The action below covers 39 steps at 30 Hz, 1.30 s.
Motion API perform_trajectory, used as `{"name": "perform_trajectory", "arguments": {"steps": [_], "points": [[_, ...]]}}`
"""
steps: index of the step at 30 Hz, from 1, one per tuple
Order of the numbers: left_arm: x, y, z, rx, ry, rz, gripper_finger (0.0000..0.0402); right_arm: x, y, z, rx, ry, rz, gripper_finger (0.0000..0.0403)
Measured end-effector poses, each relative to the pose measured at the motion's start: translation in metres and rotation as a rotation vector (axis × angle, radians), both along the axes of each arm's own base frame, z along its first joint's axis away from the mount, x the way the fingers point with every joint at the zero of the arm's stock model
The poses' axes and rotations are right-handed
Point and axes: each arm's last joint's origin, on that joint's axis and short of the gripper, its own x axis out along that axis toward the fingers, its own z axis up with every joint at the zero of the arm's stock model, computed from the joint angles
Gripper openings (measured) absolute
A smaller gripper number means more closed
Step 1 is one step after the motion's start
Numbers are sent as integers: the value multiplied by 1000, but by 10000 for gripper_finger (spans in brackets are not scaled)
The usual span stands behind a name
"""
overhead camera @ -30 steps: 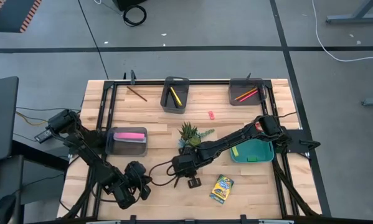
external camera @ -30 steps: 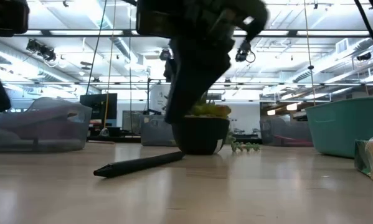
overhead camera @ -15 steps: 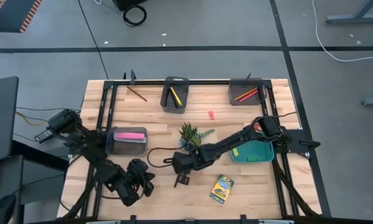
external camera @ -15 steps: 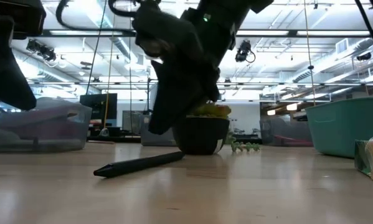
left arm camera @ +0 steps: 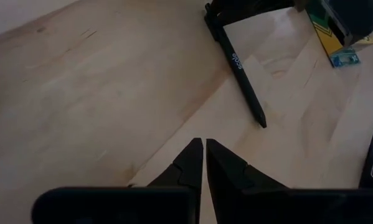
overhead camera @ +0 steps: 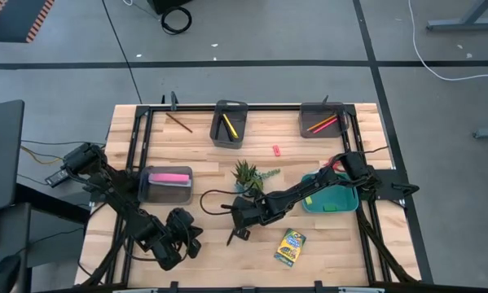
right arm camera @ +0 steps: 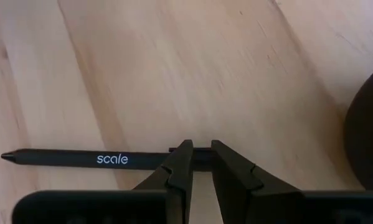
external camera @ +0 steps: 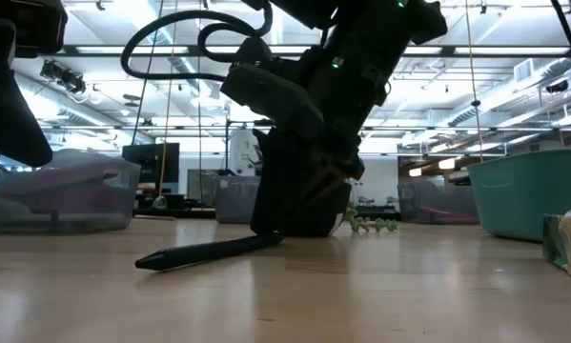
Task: Sort crayons/erasers/pens/pencils in bins
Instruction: Put the black pen into the left black bin
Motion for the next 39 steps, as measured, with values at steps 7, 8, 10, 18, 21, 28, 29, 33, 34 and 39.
{"name": "perform_trajectory", "arguments": {"steps": [7,8,10,18,21,28,29,33,34,39], "points": [[0,0,0,-3,-3,-1,20,2,4,3,5,1,8,64],[0,0,0,-4,-3,-1,19,1,6,3,6,2,12,64],[0,0,0,-3,-3,-1,19,1,9,3,4,1,20,64],[0,0,0,-5,-4,-1,29,-7,28,3,16,14,58,65],[0,-1,0,-6,-6,-1,27,-9,32,4,21,16,64,64],[1,-1,1,-9,-8,-2,19,-18,41,5,15,61,91,64],[1,-1,1,-10,-8,-2,19,-19,43,5,12,66,95,64],[1,-1,1,-15,-13,-2,24,-27,51,5,3,95,98,64],[1,-2,1,-18,-16,-1,25,-28,53,5,0,104,98,64],[2,-3,2,-36,-32,-2,25,-38,62,4,-1,152,99,64]]}}
